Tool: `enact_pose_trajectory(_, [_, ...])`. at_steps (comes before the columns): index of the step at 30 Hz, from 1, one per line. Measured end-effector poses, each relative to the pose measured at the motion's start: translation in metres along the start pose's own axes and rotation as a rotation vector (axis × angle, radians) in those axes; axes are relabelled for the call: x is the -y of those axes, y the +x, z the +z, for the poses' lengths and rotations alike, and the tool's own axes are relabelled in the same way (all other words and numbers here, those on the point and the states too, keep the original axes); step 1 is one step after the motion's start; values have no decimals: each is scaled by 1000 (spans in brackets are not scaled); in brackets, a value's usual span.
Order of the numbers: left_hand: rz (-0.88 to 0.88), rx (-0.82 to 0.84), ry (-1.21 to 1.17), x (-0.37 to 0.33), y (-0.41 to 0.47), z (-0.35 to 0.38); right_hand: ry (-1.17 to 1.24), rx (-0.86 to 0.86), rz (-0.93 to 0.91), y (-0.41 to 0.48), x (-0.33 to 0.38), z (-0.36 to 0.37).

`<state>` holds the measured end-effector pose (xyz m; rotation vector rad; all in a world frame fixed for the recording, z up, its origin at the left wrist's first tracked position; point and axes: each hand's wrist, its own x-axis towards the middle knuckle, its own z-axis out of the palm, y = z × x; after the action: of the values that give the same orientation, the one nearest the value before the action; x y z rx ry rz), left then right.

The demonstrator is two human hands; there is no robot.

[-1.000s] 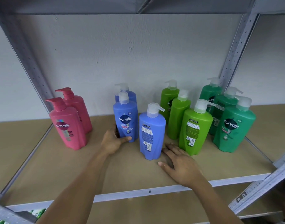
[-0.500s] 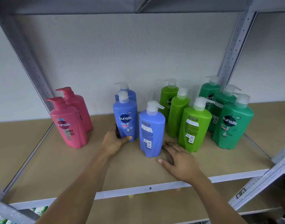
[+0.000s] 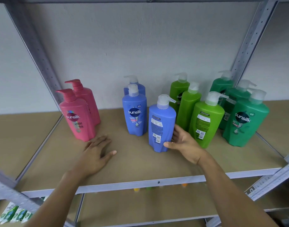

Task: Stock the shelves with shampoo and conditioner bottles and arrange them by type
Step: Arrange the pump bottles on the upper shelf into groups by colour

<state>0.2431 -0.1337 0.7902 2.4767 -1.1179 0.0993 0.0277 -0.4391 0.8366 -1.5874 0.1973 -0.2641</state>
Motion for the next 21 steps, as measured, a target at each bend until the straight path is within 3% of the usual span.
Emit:
enact_pose_trajectory(7, [-109, 22, 63, 3, -23, -8, 99, 75, 71, 14, 1, -7])
enact_pose_trajectory(15, [-131, 52, 52, 3, -23, -9, -139, 123, 59, 9, 6, 23])
enact_pose_trajectory(21, [-134, 55, 42, 4, -22, -9, -121, 163, 67, 14, 7, 50])
